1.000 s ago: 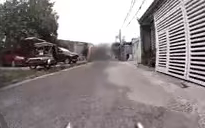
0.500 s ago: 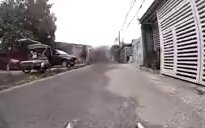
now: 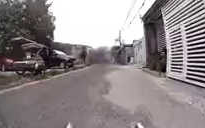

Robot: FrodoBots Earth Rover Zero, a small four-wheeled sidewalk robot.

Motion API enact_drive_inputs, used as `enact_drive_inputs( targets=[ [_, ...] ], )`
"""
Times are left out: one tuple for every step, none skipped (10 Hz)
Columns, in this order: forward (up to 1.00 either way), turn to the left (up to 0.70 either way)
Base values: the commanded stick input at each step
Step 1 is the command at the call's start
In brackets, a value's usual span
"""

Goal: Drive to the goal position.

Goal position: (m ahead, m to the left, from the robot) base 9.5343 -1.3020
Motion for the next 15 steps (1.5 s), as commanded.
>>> enact_drive_inputs(
  targets=[
    [1.0,0.0],
    [1.0,0.0],
    [1.0,0.0],
    [1.0,0.0],
    [0.99,0.0],
    [0.92,0.0],
    [0.83,0.0],
    [0.71,0.0],
    [0.6,0.0],
    [0.6,0.0],
    [0.6,0.0],
    [0.85,0.0],
    [0.96,0.01],
    [0.96,0.02],
    [0.96,0.02]
  ],
)
